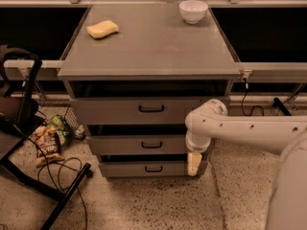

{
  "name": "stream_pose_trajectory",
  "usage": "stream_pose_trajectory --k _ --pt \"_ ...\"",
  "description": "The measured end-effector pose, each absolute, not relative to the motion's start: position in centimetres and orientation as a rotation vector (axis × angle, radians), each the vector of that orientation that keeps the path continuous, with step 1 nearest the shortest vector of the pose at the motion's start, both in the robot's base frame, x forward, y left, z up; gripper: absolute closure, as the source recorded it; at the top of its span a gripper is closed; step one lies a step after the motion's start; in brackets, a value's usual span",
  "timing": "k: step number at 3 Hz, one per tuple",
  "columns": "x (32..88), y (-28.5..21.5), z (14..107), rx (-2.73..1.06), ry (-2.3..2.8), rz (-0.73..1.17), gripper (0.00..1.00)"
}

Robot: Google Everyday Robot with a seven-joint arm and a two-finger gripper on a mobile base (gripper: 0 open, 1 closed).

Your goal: Open middle drawer

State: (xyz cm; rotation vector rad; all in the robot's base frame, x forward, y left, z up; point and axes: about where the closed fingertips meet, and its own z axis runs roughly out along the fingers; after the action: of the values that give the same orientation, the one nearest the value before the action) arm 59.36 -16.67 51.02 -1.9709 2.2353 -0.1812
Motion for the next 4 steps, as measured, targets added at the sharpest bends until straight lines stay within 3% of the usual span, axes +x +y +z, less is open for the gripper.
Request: stream_pose_trajectory --k 3,4 --pt "65.0 -14.0 44.0 -1.919 2.156 0.007 0.00" --pt "64.5 -14.7 43.0 -1.922 2.176 0.016 0.22"
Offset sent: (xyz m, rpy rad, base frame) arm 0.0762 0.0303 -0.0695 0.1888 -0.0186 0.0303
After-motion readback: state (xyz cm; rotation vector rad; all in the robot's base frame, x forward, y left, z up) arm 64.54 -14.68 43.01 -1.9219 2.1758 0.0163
